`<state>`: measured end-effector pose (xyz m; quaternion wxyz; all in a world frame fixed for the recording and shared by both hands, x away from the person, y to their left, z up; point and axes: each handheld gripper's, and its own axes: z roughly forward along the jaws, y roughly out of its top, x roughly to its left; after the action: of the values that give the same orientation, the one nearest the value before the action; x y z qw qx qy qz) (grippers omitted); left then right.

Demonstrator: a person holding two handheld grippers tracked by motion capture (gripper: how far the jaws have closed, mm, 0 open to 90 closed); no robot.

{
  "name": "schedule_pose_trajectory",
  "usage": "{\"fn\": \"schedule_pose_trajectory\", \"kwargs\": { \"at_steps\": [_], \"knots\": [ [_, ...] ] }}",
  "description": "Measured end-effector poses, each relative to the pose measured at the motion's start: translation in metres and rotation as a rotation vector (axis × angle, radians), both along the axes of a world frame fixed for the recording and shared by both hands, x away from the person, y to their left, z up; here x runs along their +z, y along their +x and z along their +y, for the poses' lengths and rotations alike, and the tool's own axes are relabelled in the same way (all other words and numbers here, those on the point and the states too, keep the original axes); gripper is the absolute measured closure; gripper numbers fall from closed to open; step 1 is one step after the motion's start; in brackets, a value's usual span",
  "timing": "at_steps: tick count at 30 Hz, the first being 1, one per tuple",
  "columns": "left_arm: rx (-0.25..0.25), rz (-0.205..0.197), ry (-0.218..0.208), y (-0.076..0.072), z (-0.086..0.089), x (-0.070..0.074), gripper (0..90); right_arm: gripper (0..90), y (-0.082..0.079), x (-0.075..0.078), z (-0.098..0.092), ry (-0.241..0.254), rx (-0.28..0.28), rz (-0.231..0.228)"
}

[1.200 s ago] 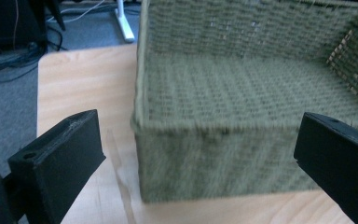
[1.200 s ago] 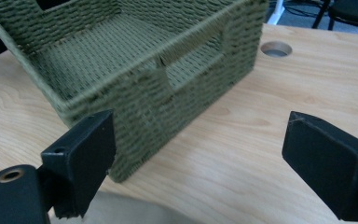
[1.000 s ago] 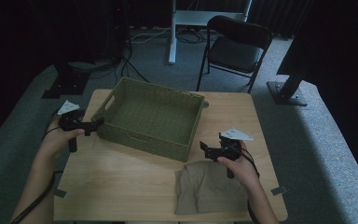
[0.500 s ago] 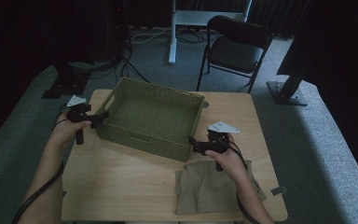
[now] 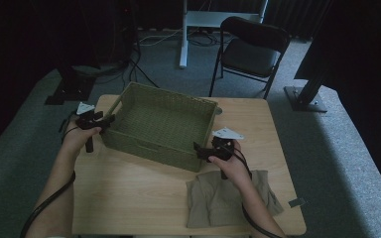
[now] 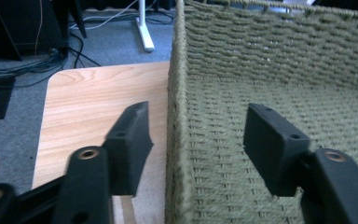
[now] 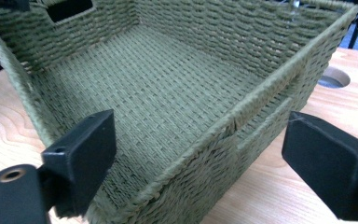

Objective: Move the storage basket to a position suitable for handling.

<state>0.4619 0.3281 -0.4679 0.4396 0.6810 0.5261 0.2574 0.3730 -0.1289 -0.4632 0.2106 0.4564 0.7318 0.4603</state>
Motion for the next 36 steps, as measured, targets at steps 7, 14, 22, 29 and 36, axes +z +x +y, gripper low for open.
{"fn": "schedule_pose_trajectory", "kwargs": {
  "at_steps": [7,14,22,29,36],
  "knots": [
    [0.034,0.053,-0.023,0.003,0.001,-0.003,69.6,24.6,0.002,-0.009,0.004,-0.018,-0.047,0.011],
    [0.045,0.055,0.029,0.001,-0.003,-0.002,79.6,38.9,0.0,-0.008,0.007,-0.019,-0.04,0.033],
    [0.084,0.077,0.02,-0.003,-0.003,-0.006,83.7,44.9,-0.001,-0.008,0.014,-0.054,-0.054,0.036],
    [0.09,0.088,0.023,-0.008,-0.005,-0.005,84.3,48.5,0.001,-0.01,0.014,-0.07,-0.076,0.039],
    [0.106,0.092,0.006,-0.018,-0.008,-0.005,84.5,55.9,0.003,-0.01,0.009,-0.065,-0.082,0.051]
  ]
}}
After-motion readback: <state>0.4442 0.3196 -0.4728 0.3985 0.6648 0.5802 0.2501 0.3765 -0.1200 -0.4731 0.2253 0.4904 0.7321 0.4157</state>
